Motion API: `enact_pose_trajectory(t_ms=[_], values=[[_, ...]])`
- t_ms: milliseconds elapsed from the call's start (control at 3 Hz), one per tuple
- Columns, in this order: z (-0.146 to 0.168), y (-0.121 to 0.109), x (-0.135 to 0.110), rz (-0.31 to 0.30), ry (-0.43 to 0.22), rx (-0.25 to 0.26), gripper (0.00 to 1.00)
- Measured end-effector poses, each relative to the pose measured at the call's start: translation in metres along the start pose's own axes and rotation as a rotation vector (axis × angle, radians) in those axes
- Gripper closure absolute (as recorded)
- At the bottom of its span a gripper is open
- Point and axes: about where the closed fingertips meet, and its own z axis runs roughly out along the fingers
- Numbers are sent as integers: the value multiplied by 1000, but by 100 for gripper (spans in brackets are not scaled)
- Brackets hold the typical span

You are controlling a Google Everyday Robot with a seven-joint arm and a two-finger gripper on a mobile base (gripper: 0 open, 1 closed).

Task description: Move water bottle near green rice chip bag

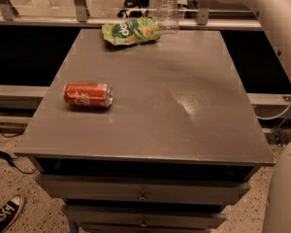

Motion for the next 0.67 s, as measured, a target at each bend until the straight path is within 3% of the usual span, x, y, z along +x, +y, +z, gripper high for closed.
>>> enact_pose_trajectory(t_ms=[667], values=[[-3,6,-1,-12,-26,-9,100]])
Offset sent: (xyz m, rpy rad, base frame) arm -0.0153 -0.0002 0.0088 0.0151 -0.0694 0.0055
